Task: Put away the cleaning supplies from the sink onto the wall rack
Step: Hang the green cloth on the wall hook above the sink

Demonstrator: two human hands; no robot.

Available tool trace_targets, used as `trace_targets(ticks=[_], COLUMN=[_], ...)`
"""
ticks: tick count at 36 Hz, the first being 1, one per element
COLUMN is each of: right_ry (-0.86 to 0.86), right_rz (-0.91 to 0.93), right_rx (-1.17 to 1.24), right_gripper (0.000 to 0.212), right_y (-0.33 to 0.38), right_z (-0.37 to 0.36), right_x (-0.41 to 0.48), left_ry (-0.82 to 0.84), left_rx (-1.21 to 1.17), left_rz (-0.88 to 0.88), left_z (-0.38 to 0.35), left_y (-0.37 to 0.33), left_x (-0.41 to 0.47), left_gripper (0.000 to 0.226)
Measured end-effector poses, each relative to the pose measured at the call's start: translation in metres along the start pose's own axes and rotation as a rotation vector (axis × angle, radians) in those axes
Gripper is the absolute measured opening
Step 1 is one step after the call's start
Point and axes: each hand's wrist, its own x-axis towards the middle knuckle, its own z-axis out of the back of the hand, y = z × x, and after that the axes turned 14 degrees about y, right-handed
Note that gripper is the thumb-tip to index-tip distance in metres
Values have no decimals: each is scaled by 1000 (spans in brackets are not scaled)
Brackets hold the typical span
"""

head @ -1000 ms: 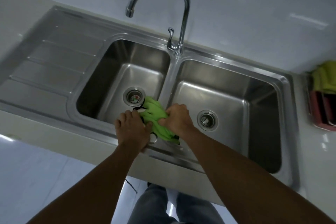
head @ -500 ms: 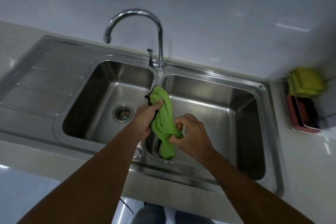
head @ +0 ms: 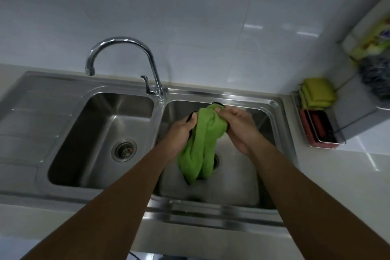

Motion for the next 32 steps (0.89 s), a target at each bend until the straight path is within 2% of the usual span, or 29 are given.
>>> trace_targets(ticks=[4,7,10,18,22,26,32], right_ry=[-228,-278,-227,-2,-50,-175,-95], right_rz=[150,288,393,473,486,449,509], right_rx=[-76,-143,-248,-439,-534,-673,-696], right_gripper=[9,3,5,12,15,17,9], right_y=[15,23,26,44,56,60,59], right_z=[3,7,9,-3,3,18,19], right_x=[3,1,0,1,1,2,5], left_ry=[-126,-210,-157,213,122,32,128], left_rx=[48,-10,-113,-324,-392,-402,-317], left_rz=[-14,-11,10,1,-129,-154,-119], left_z=[1,5,7,-12,-13,-11,-24], left_y=[2,3,-1,-45,-62,-75,-96], left_x=[0,2,4,15,24,32,38], left_gripper=[37,31,23,50,47,47,54])
